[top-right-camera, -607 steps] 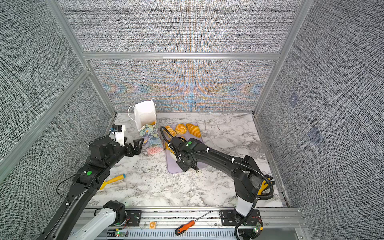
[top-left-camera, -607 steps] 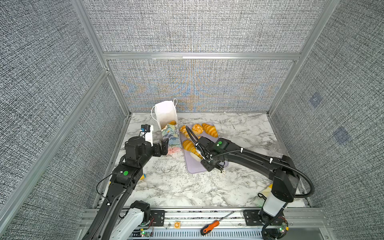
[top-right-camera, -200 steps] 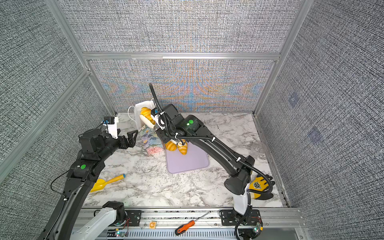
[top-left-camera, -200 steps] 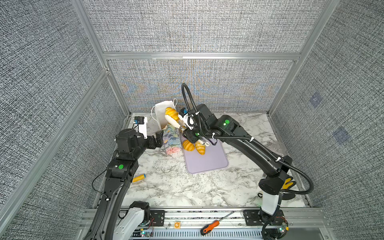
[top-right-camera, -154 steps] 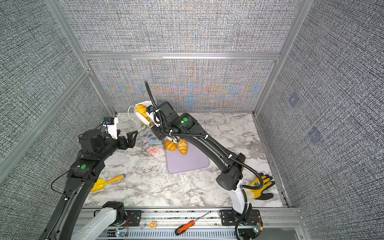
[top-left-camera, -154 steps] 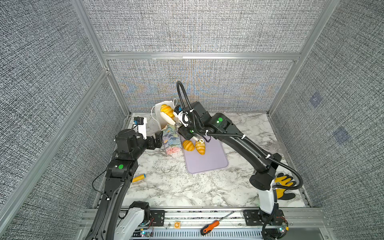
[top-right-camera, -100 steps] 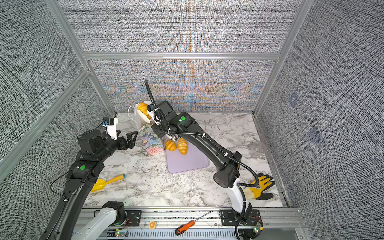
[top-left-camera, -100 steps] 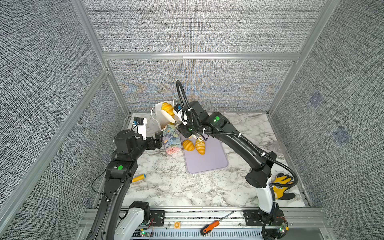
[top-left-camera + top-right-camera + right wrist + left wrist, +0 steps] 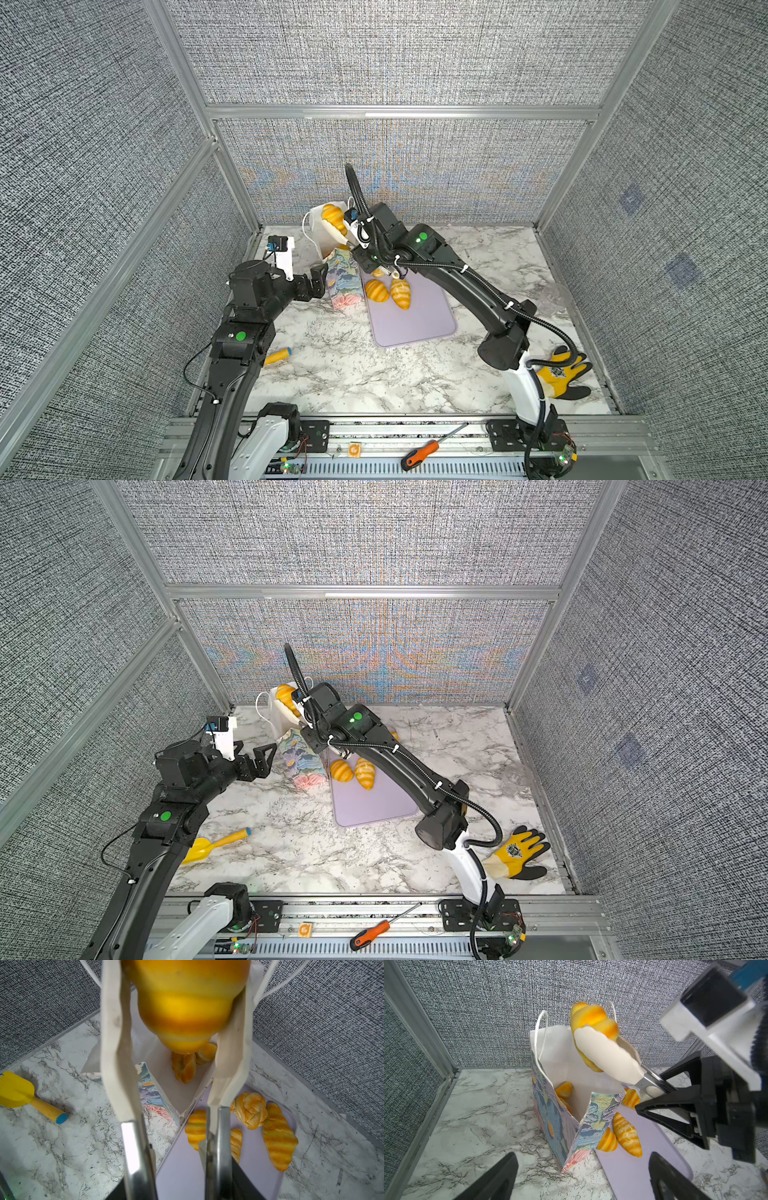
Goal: Place the fake bread into the paper bag
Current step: 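Open the tongs to drop the croissant into the bag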
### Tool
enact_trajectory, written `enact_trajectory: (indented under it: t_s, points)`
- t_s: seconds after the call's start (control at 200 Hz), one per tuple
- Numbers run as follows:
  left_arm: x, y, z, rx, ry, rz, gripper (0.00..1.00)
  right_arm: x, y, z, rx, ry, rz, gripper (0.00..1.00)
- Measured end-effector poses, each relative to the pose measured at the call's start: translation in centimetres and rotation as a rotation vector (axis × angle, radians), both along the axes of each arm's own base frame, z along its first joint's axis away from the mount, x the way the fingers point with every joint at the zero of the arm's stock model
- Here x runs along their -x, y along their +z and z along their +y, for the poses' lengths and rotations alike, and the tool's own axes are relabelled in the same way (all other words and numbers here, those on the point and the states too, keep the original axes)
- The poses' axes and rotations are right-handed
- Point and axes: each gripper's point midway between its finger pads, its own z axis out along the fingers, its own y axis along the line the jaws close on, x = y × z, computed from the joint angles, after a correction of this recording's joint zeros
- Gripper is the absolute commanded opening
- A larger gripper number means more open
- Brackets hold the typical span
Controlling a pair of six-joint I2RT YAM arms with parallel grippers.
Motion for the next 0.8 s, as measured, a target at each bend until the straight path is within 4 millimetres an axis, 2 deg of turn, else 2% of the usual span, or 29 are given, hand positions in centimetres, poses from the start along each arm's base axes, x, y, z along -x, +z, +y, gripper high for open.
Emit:
enact_trajectory:
  t_s: [0.22,0.49,0.795]
  points:
    - [-0.05,-0.33,-0.25,0.004,-0.014,0.01,0.99,-0.27,-0.13,-0.35,0.012,-0.012,-0.003,0.61]
    - [-0.01,-0.28,-0.23,0.001,-0.014,0.007,0.99,-0.71,-0.57,-0.52,0.026,-0.027,-0.008,0.64]
    - [0.02,-0.12,-0.22,-0.001,-0.014,0.007,0.99,-0.7,0.04,-0.63,0.019,-0.03,-0.016,0.66]
